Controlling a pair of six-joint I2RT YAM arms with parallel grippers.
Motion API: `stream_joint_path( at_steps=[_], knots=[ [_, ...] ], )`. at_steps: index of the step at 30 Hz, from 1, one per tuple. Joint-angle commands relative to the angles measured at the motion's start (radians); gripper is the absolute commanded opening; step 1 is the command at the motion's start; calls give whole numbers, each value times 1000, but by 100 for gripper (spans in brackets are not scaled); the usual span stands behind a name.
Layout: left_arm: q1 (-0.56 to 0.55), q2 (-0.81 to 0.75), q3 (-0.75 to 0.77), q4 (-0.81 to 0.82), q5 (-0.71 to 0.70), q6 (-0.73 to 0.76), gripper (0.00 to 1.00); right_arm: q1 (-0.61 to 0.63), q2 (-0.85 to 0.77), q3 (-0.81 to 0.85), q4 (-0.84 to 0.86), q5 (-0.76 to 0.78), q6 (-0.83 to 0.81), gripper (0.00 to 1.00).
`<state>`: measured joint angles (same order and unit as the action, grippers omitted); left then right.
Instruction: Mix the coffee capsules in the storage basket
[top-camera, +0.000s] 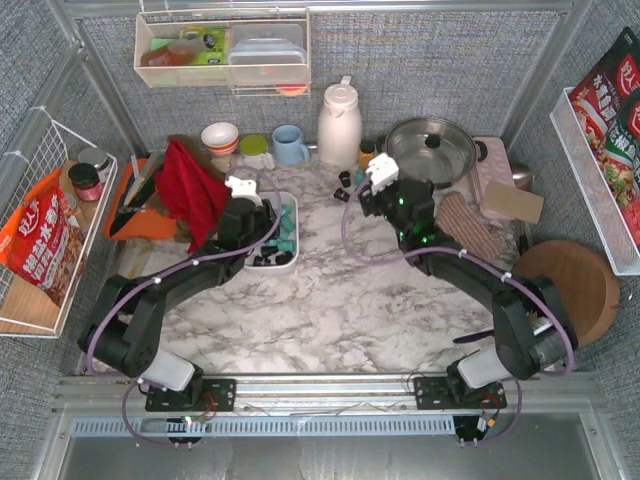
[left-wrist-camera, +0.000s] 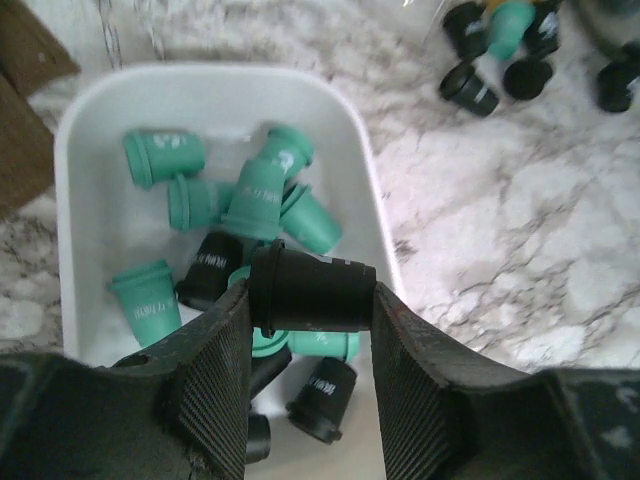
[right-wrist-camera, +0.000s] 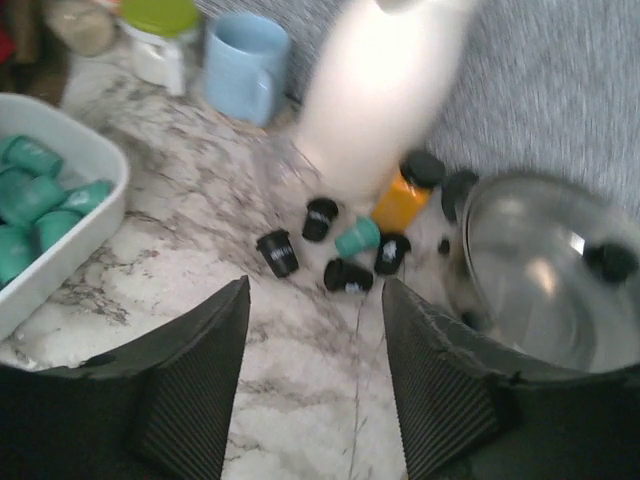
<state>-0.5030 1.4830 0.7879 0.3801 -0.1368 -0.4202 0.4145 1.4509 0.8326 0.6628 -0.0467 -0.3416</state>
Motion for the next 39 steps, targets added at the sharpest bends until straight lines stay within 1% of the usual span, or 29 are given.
stream_joint_path(
  at_steps=[1,3,5,6,9,12,13,14,15,20,24,29,35,39],
  knots=[
    [14,71,31,-73,20,-22,38,-62,58,138,-414,182,358,57],
    [15,119,56,-95,35,-29,40,-106,98,211,-509,208,474,56],
    [15,155,60,-79,59,-42,44,-154,140,257,-573,222,562,56],
    [15,168,57,-68,66,-51,47,-173,161,276,-602,238,607,57],
    [15,178,48,-47,74,-69,65,-220,231,331,-649,239,696,58],
    [15,148,19,-2,81,-67,77,-250,318,390,-659,242,749,58],
    [15,130,9,14,80,-63,84,-259,351,412,-658,238,768,57],
    [14,112,0,25,78,-59,96,-268,384,437,-655,231,787,57],
    [15,94,-10,34,77,-55,99,-275,421,464,-655,227,808,56],
    [15,-5,-59,59,60,-32,99,-304,591,609,-704,233,891,52],
    [15,-68,-90,60,37,-12,99,-310,686,690,-724,239,891,52],
    [15,-112,-108,69,31,-2,99,-309,744,756,-750,267,850,52],
    [15,-120,-106,78,42,3,99,-310,786,825,-800,293,832,52],
    [15,-113,-104,82,57,-3,99,-311,838,919,-897,287,829,51]
  ],
)
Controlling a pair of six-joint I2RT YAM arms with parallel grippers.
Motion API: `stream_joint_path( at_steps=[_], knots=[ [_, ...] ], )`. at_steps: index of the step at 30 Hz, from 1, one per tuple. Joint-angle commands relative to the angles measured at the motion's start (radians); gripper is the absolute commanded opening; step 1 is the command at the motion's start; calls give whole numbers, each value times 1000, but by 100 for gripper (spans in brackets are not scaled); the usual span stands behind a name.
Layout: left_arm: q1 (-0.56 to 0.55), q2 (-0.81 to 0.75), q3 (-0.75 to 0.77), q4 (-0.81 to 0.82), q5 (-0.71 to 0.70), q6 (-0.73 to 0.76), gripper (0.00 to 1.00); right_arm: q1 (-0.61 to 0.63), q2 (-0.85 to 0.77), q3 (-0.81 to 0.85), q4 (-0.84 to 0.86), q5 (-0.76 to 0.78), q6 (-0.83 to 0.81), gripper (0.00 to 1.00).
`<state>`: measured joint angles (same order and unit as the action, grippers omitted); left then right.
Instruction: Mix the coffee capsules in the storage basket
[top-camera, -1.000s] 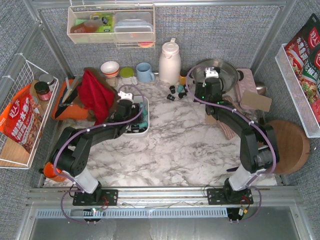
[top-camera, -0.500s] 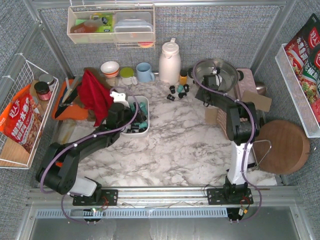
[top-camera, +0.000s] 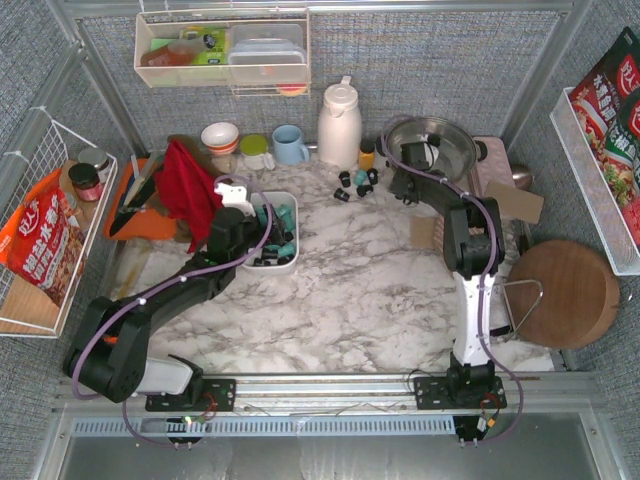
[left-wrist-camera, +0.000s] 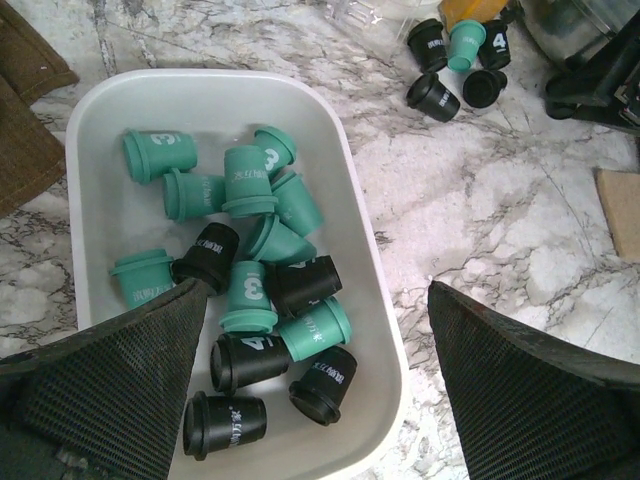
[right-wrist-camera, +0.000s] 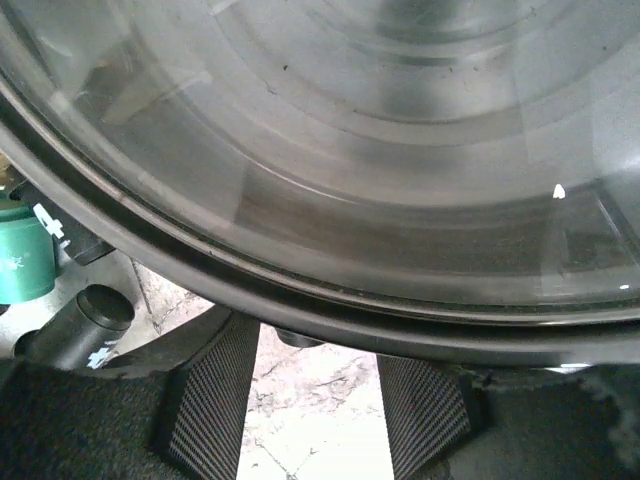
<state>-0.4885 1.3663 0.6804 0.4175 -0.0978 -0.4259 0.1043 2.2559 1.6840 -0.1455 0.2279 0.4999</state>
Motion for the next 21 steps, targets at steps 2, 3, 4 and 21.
stream_joint_path(
  at_steps=[2,3,4,21],
  knots=[
    [0,5,3,46,25,-2,99,-1,55,107,-125,8,-15,49],
    [1,6,2,45,28,-3,99,0,61,121,-136,6,-16,46],
    [1,4,1,45,30,-4,99,-1,66,128,-142,4,-17,41],
    [-1,-60,-69,147,109,94,99,80,-258,-239,50,-85,-206,17]
  ],
)
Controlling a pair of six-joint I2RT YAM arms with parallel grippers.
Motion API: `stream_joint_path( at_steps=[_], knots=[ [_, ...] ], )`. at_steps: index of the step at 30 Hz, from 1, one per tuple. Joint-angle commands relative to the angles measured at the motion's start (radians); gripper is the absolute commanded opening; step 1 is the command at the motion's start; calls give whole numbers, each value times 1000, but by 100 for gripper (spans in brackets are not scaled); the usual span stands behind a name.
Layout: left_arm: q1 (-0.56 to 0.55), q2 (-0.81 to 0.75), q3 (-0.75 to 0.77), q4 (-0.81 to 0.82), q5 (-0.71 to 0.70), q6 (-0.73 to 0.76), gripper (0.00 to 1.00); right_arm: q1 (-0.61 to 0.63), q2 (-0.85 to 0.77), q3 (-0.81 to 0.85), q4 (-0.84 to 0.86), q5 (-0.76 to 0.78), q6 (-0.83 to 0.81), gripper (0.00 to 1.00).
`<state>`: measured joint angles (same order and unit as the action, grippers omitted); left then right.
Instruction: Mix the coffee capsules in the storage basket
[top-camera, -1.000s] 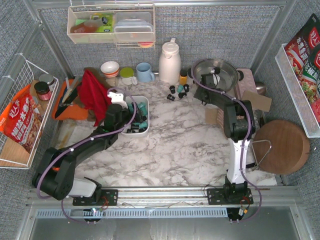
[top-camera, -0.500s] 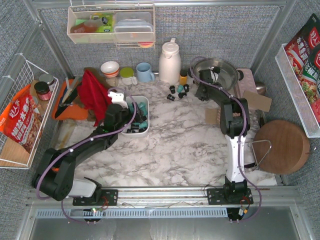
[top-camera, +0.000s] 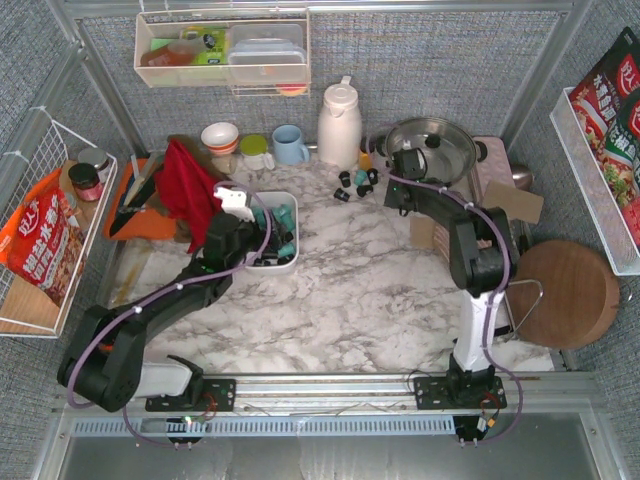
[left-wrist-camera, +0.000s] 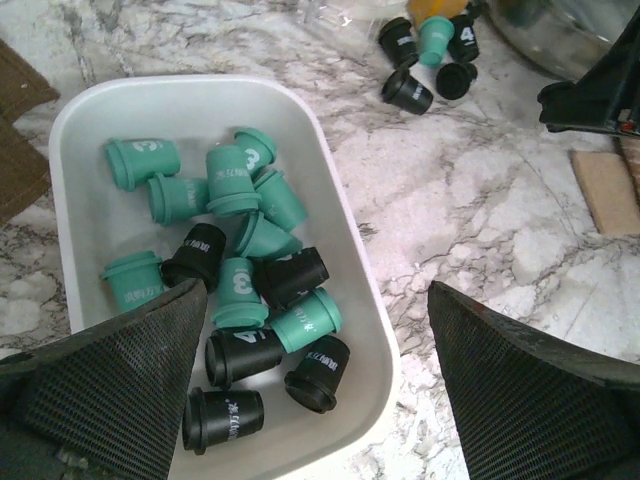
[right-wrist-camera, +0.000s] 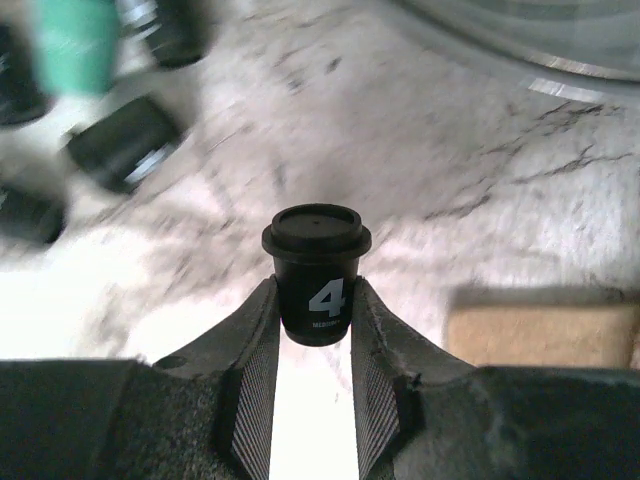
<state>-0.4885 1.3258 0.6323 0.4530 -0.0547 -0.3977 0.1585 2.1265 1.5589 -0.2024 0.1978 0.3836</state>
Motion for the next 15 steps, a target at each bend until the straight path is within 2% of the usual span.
stream_joint_path(
  at_steps=[1,5,10,15],
  knots=[
    [-1,-23,-28,127,82,78,99,34,-182,-166,129,-81,-95,17],
    [-2,-12,-36,175,129,122,99,65,-346,-313,170,-244,-115,17],
    [-13,12,-71,296,201,229,99,137,-444,-376,139,-451,-124,18],
    [-14,91,-52,356,295,221,99,216,-507,-414,171,-564,-95,17]
  ],
)
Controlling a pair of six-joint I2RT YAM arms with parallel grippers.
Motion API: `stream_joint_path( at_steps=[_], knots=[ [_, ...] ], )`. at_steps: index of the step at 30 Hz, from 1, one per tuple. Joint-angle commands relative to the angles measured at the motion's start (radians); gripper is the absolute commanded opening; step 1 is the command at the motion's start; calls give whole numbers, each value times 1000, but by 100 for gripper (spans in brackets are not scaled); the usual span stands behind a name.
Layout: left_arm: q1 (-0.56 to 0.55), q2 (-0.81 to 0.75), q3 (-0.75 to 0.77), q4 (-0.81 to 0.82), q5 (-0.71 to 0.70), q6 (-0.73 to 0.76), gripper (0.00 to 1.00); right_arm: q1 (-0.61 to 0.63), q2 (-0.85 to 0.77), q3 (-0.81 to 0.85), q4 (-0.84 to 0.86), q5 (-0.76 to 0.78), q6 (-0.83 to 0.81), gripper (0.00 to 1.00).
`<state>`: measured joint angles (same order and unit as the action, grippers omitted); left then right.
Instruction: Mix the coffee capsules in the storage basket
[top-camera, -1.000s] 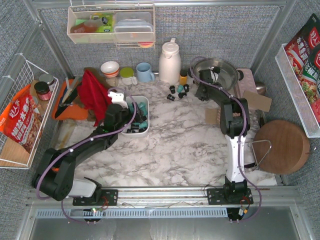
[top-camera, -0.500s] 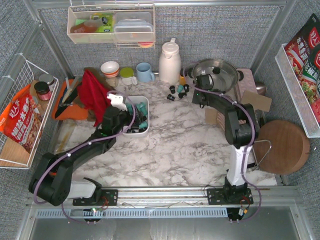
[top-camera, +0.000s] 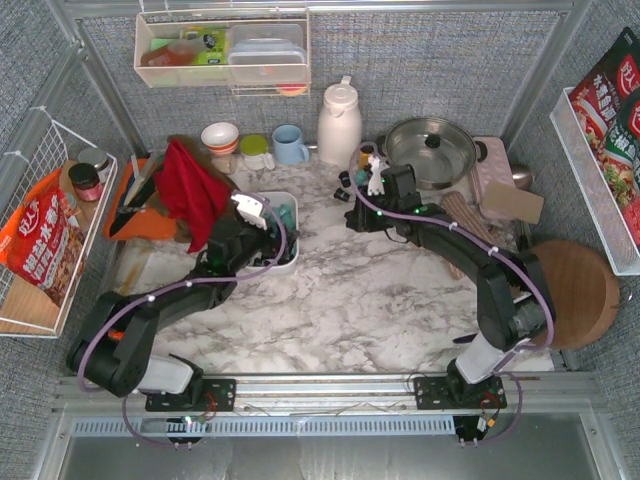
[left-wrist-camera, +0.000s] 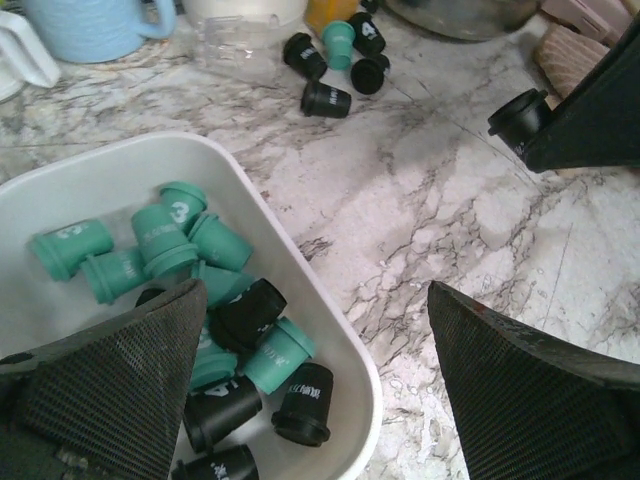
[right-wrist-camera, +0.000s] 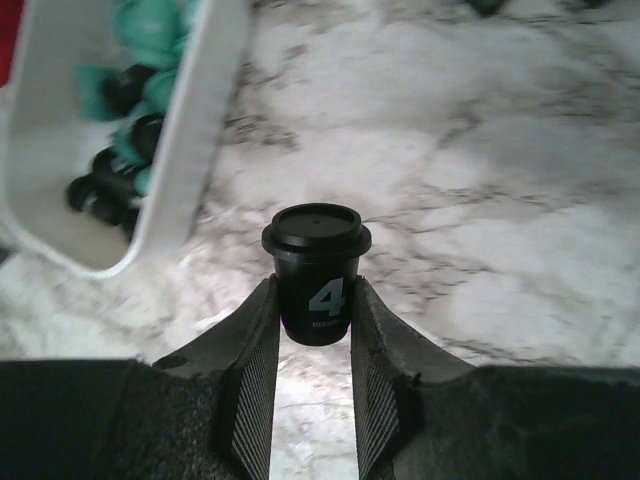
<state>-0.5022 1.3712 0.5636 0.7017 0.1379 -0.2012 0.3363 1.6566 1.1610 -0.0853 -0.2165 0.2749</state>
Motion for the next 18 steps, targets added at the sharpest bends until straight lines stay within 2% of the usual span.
stream_joint_path(
  at_steps=[1,5,10,11,13,18],
  knots=[
    [1,62,23,126,133,17,99,51,-44,-20,67,-180,28,18],
    [-13,104,6,259,207,33,99,84,-72,-55,82,-264,71,18],
    [-127,146,-183,689,194,382,99,87,-115,-126,108,-344,110,18],
    [-141,176,-208,810,199,418,99,87,-120,-137,126,-356,123,18],
    [-153,235,-239,953,240,443,99,88,-123,-147,153,-376,145,18],
    [-203,298,-222,973,247,549,99,89,-114,-133,163,-432,185,18]
  ],
)
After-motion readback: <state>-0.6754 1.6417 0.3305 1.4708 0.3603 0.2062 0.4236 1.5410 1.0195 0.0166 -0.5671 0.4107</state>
